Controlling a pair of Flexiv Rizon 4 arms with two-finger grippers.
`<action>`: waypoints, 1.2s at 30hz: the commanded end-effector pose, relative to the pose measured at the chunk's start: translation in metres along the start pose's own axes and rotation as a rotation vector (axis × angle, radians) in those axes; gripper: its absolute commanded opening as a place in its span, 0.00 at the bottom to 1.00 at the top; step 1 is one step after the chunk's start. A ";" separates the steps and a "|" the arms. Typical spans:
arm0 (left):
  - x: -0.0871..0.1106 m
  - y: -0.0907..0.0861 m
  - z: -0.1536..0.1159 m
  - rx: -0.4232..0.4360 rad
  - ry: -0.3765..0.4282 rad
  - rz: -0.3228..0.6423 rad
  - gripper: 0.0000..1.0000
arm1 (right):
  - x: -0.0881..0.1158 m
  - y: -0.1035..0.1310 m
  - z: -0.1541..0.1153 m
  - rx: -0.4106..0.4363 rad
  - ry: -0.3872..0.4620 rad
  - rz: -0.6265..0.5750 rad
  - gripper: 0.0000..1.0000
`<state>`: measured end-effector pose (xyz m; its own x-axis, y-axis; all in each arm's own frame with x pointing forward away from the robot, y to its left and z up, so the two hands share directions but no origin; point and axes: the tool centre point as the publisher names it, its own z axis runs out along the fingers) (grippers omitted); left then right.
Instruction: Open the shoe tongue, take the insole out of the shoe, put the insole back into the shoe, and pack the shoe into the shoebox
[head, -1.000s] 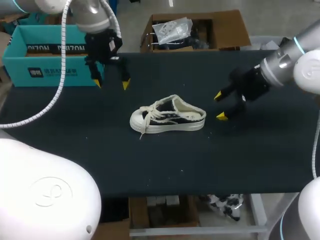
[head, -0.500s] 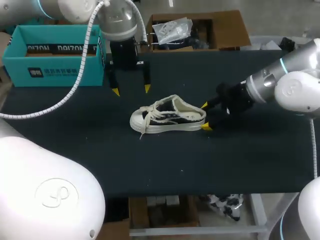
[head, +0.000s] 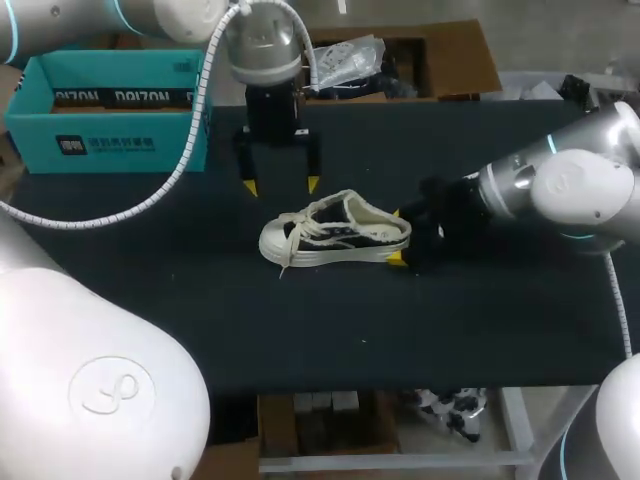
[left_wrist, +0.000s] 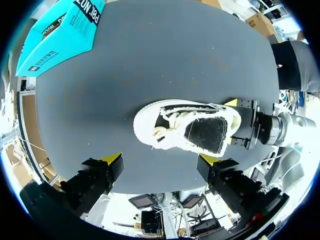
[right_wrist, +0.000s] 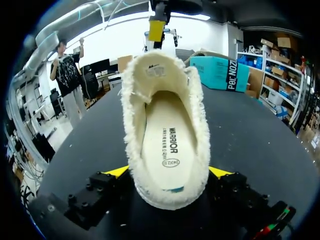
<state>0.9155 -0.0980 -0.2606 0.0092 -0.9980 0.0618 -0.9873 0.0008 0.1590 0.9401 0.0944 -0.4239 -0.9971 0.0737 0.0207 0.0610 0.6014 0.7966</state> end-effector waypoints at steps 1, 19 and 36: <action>0.002 -0.005 0.003 -0.014 0.001 0.003 1.00 | -0.005 -0.001 0.007 -0.013 0.011 0.002 1.00; 0.045 0.009 0.009 0.011 -0.048 0.056 1.00 | -0.001 -0.005 0.014 -0.055 -0.012 0.016 0.00; 0.095 -0.010 0.035 -0.031 -0.201 0.064 0.64 | -0.002 -0.006 0.017 -0.056 -0.014 0.028 0.00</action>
<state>0.9126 -0.1856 -0.2844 -0.0758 -0.9965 -0.0359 -0.9856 0.0695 0.1539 0.9420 0.1019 -0.4316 -0.9940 0.1030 0.0356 0.0873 0.5572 0.8258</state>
